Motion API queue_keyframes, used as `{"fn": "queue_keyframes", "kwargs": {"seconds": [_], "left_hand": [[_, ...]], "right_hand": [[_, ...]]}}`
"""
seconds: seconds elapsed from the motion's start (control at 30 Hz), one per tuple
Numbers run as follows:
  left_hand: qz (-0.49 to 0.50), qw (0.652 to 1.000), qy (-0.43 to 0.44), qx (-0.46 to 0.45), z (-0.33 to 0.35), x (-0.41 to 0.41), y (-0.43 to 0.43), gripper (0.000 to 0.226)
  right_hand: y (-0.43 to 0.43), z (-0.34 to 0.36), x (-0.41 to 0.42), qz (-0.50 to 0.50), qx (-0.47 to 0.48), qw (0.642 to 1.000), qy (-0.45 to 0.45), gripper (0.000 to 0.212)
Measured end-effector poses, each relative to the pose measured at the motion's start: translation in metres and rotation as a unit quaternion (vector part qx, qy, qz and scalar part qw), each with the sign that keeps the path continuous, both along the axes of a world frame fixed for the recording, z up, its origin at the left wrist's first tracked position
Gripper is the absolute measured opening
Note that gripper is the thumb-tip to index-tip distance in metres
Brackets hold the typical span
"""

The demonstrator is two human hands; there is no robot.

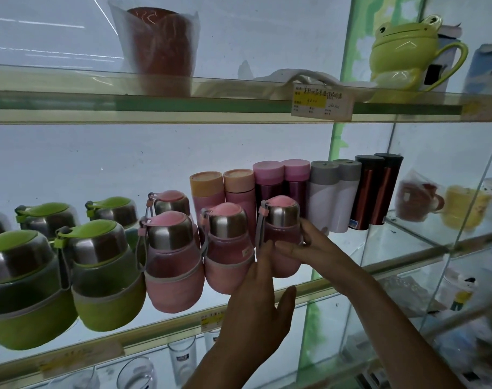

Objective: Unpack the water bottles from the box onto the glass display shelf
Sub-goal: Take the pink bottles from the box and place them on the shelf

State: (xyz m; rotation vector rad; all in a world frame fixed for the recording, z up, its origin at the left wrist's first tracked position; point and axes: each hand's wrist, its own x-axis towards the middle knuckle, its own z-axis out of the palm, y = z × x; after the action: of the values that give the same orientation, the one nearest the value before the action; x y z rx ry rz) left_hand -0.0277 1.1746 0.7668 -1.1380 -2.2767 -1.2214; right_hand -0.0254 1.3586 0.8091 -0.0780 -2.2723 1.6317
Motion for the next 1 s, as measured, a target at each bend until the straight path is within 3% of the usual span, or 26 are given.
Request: {"fn": "queue_keyframes", "kwargs": {"seconds": [0.4, 0.67, 1.0], "left_hand": [[-0.021, 0.996, -0.083, 0.026, 0.010, -0.004, -0.008, 0.078], [-0.025, 0.996, -0.082, 0.020, 0.013, -0.003, -0.011, 0.075], [-0.046, 0.994, -0.094, 0.041, 0.013, -0.005, -0.014, 0.065]], "right_hand": [[-0.014, -0.002, -0.002, 0.001, 0.022, 1.000, -0.018, 0.056], [-0.018, -0.004, -0.002, -0.007, 0.027, 1.000, -0.004, 0.056], [-0.025, -0.010, 0.019, -0.111, 0.057, 0.990, 0.072, 0.054]]}}
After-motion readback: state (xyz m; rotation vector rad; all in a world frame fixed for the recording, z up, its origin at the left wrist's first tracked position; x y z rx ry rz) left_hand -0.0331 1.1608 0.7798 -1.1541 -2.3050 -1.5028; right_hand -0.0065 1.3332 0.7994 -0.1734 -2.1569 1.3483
